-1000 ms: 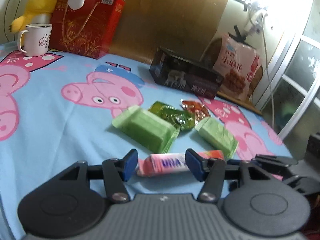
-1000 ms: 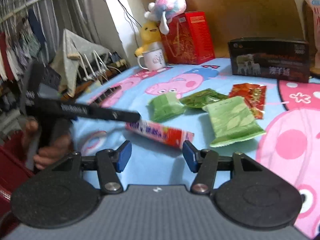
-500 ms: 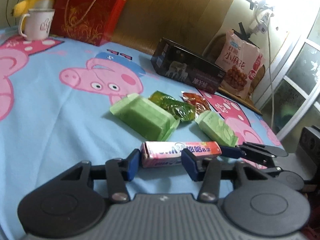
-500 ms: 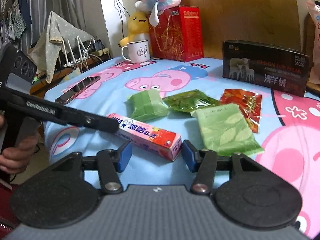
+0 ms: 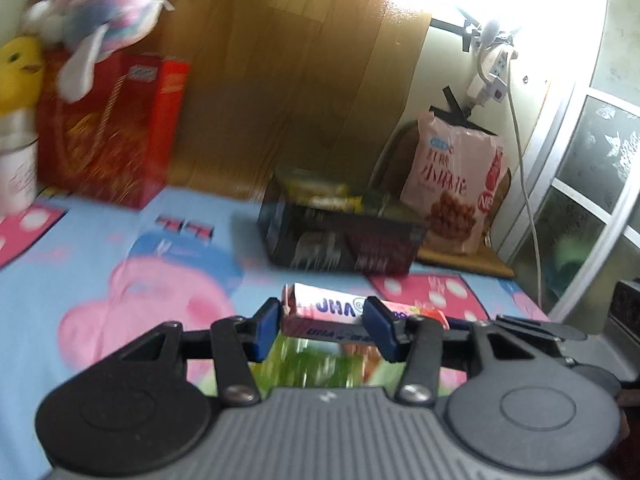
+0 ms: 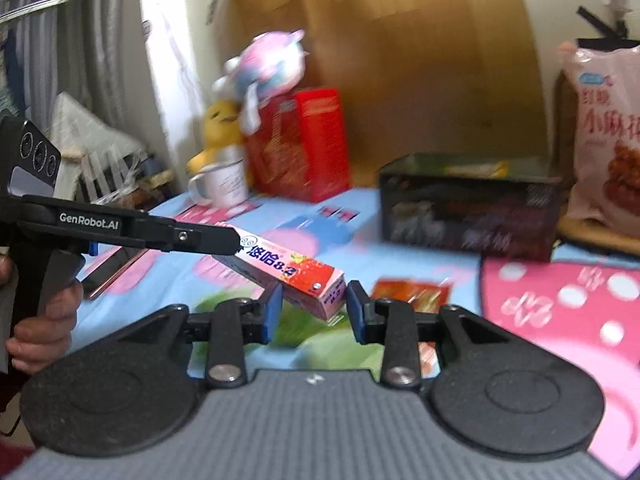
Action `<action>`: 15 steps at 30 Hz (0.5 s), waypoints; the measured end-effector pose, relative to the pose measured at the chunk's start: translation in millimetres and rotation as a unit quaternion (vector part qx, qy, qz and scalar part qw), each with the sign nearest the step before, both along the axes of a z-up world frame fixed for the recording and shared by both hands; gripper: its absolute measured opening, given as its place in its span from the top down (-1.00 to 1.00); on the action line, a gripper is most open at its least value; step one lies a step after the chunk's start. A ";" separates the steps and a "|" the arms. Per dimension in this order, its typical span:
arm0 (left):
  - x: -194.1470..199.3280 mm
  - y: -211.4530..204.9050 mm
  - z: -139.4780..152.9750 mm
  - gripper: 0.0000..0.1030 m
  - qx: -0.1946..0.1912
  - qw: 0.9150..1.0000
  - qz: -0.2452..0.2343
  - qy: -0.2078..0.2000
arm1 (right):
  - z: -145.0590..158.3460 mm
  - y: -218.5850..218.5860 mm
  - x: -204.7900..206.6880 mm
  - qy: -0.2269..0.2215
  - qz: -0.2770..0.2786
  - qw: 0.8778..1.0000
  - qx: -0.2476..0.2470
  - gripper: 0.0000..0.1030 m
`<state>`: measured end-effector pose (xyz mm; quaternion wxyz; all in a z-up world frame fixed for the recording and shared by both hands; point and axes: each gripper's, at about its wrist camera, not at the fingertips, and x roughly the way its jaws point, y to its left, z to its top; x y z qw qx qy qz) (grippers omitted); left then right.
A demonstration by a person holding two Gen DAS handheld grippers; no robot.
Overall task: Organize snacks
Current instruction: 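Place the pink candy box into the black tin and release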
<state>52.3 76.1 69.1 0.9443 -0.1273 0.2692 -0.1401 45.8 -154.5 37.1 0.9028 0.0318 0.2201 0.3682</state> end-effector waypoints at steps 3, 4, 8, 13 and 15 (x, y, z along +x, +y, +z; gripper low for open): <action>41.2 -11.9 12.3 0.09 -0.002 1.000 -0.007 -0.008 | 7.4 -7.0 31.3 -0.004 -0.029 1.000 0.010 0.27; 54.6 -15.6 16.6 0.09 -0.005 1.000 -0.008 -0.010 | 10.3 -9.1 41.4 -0.004 -0.040 0.999 0.015 0.27; 105.0 -31.8 28.0 0.08 -0.002 1.000 -0.009 -0.024 | 20.3 -15.9 81.6 -0.029 -0.075 0.997 0.020 0.27; 162.3 -52.9 18.0 0.06 0.026 1.000 0.002 -0.014 | 11.5 -17.0 125.3 -0.045 -0.116 0.992 0.005 0.26; 176.5 -64.0 11.1 0.07 0.065 0.998 0.019 -0.012 | 1.3 -14.9 135.3 -0.054 -0.136 0.989 -0.001 0.20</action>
